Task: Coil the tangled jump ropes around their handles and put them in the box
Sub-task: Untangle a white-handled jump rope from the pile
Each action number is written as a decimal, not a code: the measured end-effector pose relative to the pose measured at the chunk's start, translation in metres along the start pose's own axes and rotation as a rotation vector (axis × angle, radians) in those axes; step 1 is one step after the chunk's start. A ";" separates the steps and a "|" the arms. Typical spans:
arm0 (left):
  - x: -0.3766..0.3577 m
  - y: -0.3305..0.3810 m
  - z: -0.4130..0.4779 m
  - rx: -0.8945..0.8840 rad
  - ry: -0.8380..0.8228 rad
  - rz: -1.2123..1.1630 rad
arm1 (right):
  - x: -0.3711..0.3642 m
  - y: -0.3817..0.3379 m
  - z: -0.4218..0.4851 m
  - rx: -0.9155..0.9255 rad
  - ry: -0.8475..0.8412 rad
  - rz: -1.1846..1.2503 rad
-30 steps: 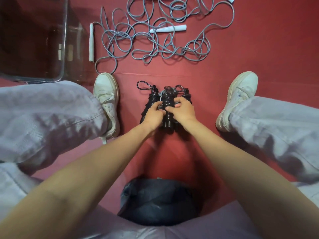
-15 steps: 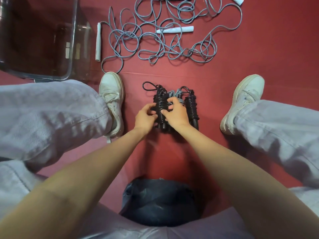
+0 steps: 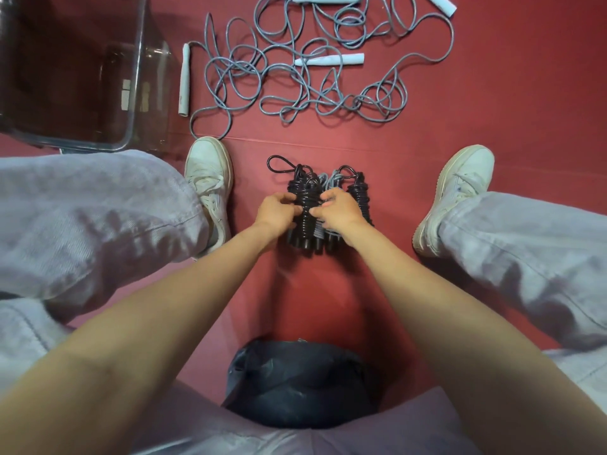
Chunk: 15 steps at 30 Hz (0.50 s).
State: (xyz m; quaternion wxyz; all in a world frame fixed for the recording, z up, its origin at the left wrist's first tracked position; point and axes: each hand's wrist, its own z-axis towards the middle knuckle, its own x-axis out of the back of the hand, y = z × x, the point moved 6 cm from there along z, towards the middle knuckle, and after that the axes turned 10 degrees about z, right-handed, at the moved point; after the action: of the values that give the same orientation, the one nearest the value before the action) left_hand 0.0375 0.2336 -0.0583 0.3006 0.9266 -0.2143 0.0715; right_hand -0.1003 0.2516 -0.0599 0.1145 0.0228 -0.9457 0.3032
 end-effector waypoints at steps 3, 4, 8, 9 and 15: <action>0.012 0.029 0.007 -0.051 0.085 -0.099 | 0.021 -0.030 0.005 0.075 0.034 0.012; 0.016 0.042 0.009 -0.079 0.107 -0.132 | 0.031 -0.044 0.008 0.119 0.057 0.005; 0.031 0.114 0.023 -0.235 0.101 -0.166 | 0.077 -0.114 0.022 0.309 0.161 -0.067; 0.036 0.134 0.028 -0.270 0.109 -0.155 | 0.087 -0.131 0.028 0.352 0.196 -0.083; 0.053 0.205 0.093 -0.320 0.201 0.052 | 0.105 -0.199 0.087 0.495 0.268 -0.350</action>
State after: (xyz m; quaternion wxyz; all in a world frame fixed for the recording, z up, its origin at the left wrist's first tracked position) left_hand -0.0050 0.0108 -0.0119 0.4620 0.8494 -0.2154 0.1366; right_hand -0.1973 0.0412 0.0084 0.2794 0.1720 -0.8015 0.5000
